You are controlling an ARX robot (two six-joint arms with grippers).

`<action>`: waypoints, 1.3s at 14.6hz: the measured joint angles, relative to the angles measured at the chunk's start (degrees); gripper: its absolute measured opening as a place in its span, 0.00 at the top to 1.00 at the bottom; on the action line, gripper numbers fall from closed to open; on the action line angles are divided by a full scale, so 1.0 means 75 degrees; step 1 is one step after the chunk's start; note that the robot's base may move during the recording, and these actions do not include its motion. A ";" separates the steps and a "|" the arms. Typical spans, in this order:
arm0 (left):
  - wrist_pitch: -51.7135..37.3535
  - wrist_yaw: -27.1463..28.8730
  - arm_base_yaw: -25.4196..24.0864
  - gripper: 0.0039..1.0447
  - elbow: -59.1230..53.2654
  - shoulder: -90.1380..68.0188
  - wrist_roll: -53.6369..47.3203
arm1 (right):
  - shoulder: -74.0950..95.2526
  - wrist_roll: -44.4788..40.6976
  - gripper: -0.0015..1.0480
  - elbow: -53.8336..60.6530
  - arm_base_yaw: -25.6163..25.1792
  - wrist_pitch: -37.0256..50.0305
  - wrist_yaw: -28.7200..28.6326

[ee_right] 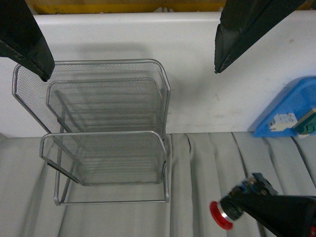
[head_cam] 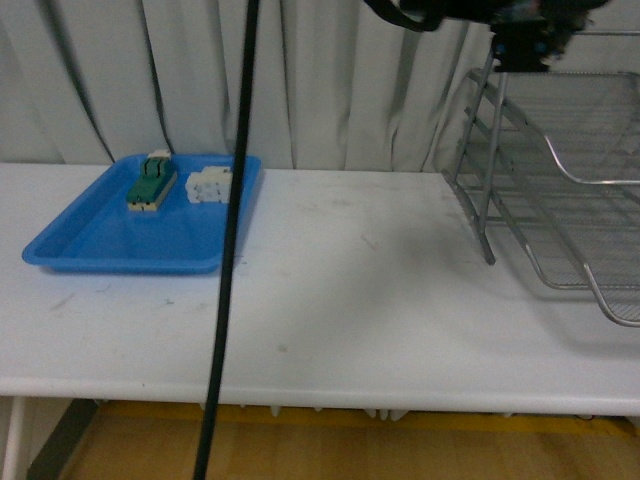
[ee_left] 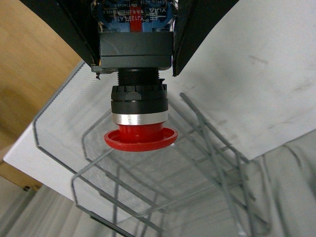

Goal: Place button on rack with both arms

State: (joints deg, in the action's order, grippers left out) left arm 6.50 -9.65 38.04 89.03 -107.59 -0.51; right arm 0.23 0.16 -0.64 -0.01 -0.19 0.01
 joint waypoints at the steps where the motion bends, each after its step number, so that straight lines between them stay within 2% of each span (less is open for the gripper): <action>1: -0.0006 0.0000 0.0286 0.66 0.0044 -0.0219 -0.0085 | 0.0000 -0.0003 0.06 0.0000 0.0000 -0.0003 0.0000; 3: 0.0149 0.0020 0.0641 0.66 0.0140 -0.0775 -0.0248 | 0.0000 0.0000 0.06 0.0000 0.0000 0.0000 0.0000; 4: 0.0321 -0.0271 0.0557 0.66 0.0469 -0.1174 -0.0376 | 0.0000 0.0000 0.06 0.0000 0.0000 -0.0003 0.0000; 7: 0.0385 -0.0271 -0.0108 0.66 0.1099 -0.1635 -0.0522 | 0.0000 0.0000 0.06 0.0000 0.0000 0.0003 0.0000; 8: 0.0160 -0.0079 -0.0219 0.66 0.0784 -0.1486 -0.0516 | 0.0000 -0.0003 0.06 0.0000 0.0000 0.0000 -0.0003; 12: 0.0044 -0.0201 -0.0111 0.66 0.0143 -0.1177 -0.0481 | 0.0000 -0.0003 0.06 0.0000 0.0000 -0.0003 0.0003; 17: -0.0431 -0.0047 -0.1119 0.66 -0.0606 -0.0761 -0.0119 | 0.0000 -0.0003 0.06 0.0000 0.0000 0.0003 0.0000; 19: -0.0478 -0.0052 -0.1271 0.66 -0.0697 -0.0761 -0.0061 | 0.0000 -0.0003 0.06 0.0000 0.0000 -0.0003 0.0000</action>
State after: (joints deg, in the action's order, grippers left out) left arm 2.92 -10.04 28.51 83.81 -113.30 -0.97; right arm 0.23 0.14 -0.64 -0.01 -0.21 0.01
